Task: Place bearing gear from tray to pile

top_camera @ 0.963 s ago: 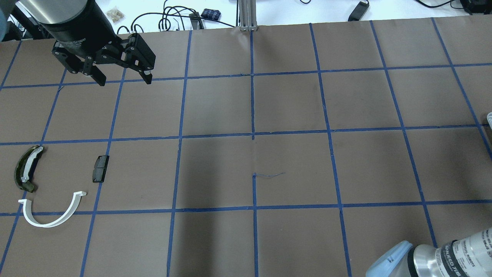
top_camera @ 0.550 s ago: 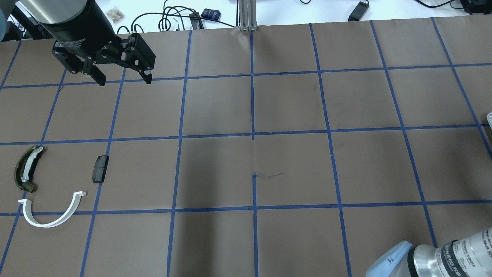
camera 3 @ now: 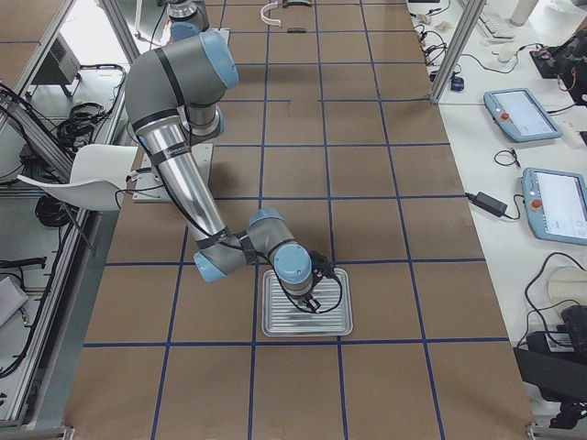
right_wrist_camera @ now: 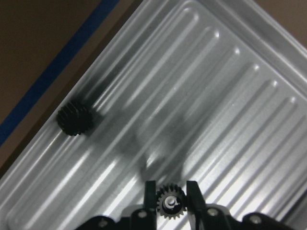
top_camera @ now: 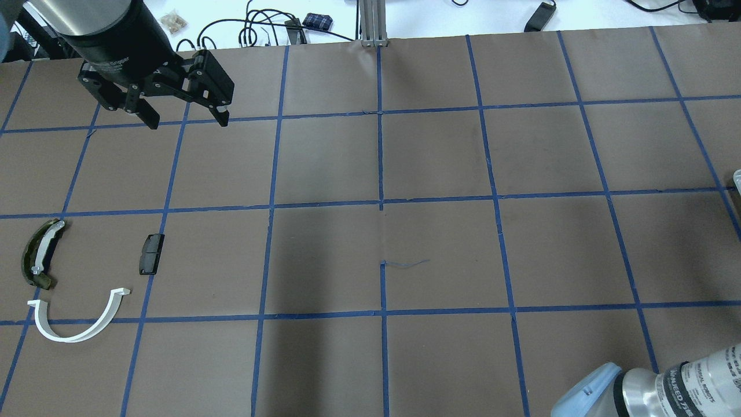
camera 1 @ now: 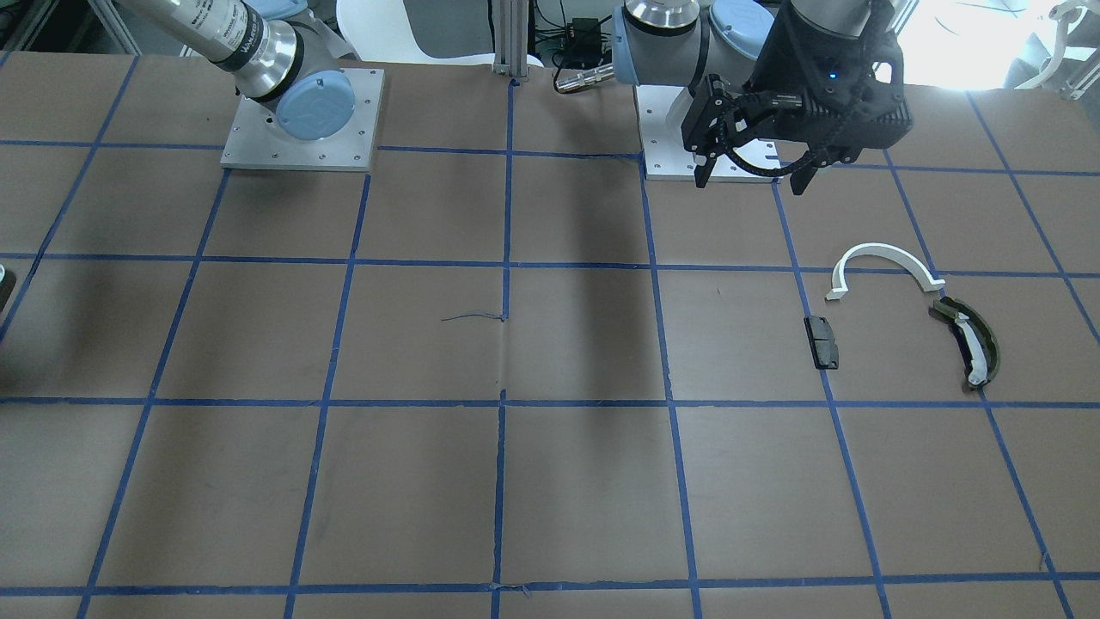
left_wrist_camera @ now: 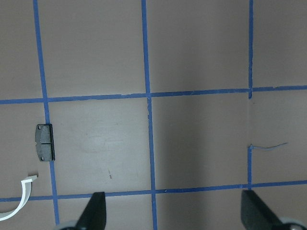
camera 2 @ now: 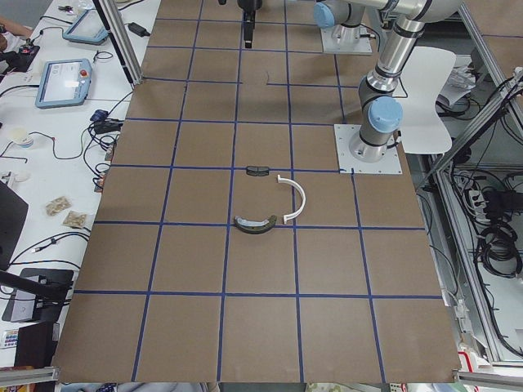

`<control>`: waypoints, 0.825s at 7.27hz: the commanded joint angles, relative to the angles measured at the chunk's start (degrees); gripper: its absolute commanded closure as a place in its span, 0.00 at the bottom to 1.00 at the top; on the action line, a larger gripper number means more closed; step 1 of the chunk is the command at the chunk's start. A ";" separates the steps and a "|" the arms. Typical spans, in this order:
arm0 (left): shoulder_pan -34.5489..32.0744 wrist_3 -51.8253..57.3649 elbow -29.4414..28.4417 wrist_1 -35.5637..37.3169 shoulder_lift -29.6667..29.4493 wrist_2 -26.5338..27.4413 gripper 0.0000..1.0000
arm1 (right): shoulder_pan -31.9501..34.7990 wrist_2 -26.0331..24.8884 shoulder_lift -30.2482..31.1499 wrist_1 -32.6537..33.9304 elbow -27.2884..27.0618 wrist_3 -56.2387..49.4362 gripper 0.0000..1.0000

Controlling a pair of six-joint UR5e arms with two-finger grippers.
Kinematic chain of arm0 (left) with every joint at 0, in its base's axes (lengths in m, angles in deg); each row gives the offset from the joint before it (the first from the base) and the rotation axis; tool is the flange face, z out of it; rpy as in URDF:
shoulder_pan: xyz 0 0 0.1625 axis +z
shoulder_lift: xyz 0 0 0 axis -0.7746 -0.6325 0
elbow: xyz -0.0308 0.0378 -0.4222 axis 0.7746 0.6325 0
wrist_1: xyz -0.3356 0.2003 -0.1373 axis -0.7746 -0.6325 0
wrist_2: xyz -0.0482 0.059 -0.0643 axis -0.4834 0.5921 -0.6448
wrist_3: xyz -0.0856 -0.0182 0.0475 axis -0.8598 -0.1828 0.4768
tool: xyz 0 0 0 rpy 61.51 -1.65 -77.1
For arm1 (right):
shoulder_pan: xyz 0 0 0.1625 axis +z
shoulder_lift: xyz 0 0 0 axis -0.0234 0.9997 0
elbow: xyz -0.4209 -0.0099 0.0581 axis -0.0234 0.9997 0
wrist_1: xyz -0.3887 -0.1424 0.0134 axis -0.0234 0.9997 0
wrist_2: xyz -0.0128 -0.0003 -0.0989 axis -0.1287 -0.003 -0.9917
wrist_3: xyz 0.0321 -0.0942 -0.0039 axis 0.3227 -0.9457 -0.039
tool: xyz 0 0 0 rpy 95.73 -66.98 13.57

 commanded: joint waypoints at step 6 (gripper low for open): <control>0.62 0.17 -0.19 0.02 0.86 0.97 0.00 | 24.09 -4.14 31.15 -32.56 1.18 45.83 0.90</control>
